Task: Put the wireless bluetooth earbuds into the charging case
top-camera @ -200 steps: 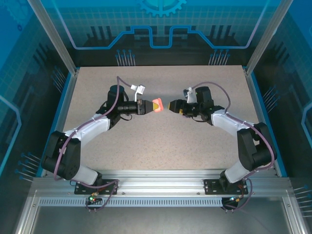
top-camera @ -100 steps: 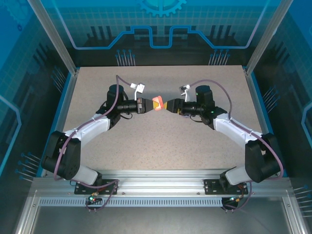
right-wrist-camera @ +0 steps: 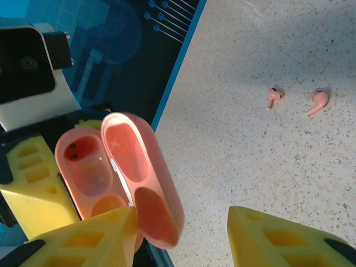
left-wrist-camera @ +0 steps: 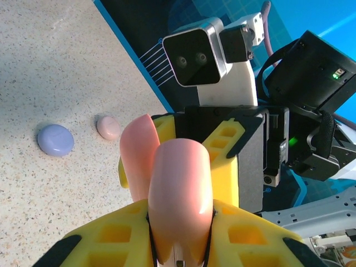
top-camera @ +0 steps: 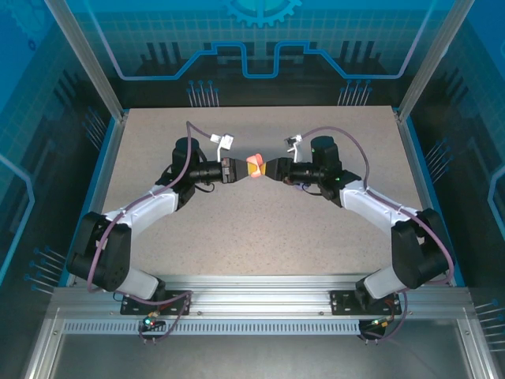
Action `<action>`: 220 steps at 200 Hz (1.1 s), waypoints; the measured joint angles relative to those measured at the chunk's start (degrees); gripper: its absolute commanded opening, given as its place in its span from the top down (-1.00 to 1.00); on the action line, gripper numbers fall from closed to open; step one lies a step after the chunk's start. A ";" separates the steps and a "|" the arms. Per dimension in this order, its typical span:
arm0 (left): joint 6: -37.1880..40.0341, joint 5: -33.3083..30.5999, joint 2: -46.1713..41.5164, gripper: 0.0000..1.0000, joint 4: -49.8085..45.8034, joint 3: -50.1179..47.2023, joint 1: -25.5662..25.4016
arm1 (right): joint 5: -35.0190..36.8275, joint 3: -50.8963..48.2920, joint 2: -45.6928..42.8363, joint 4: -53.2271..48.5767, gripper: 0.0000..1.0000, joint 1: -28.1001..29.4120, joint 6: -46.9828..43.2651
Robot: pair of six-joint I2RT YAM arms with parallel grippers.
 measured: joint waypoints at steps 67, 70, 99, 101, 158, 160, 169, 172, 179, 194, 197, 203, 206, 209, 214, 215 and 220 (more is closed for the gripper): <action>-1.16 -0.72 -0.02 1.00 0.79 -0.81 0.02 | -0.28 1.31 1.75 1.53 0.30 0.11 1.20; -1.31 -0.81 -0.02 1.00 0.85 -0.83 0.02 | -0.28 1.31 1.77 1.53 0.30 0.17 1.20; -1.46 -1.09 -0.02 1.00 0.98 -0.85 0.02 | -0.22 1.29 1.77 1.79 0.31 0.37 1.18; -1.46 -1.11 -0.02 1.00 0.98 -0.85 0.02 | -0.22 1.27 1.77 1.86 0.31 0.37 1.18; -1.46 -1.73 -0.02 1.00 1.25 -0.85 0.02 | -0.17 -0.17 1.64 2.82 0.31 0.33 1.14; -1.46 -1.73 -0.02 1.00 1.25 -0.85 0.02 | -0.17 -0.28 1.62 2.82 0.31 0.33 1.14; -1.46 -1.73 -0.02 1.00 1.27 -0.85 0.02 | -0.04 -0.68 1.49 2.78 0.31 0.31 1.14; -1.46 -1.73 -0.04 1.00 1.29 -0.85 0.02 | 0.00 -0.79 1.42 2.78 0.31 0.31 1.14; -1.46 -1.70 -0.04 1.00 1.29 -0.85 0.02 | 0.04 -1.05 1.40 2.80 0.32 0.31 1.14; -1.46 -1.70 -0.04 1.00 1.25 -0.85 0.02 | 0.04 -1.22 1.36 2.82 0.38 0.31 1.11; -1.46 -1.70 -0.04 1.00 1.25 -0.85 0.00 | 0.02 -1.22 1.36 2.82 0.38 0.31 1.18; -1.46 -1.70 -0.04 1.00 1.27 -0.85 0.00 | 0.00 -1.22 1.36 2.93 0.38 0.31 1.16; -1.46 -1.70 -0.04 1.00 1.27 -0.85 0.02 | -0.02 -1.22 1.36 3.02 0.38 0.31 1.16; -1.46 -1.70 -0.04 1.00 1.27 -0.85 0.00 | 0.00 -1.22 1.36 3.04 0.38 0.31 1.18; -1.46 -1.70 -0.04 1.00 1.29 -0.85 0.00 | 0.00 -1.22 1.36 3.10 0.38 0.31 1.16; -1.46 -1.70 -0.04 1.00 1.29 -0.85 0.00 | -0.02 -1.22 1.36 3.10 0.38 0.31 1.18; -1.46 -1.70 -0.04 1.00 1.27 -0.85 0.02 | 0.00 -1.22 1.36 3.15 0.38 0.31 1.18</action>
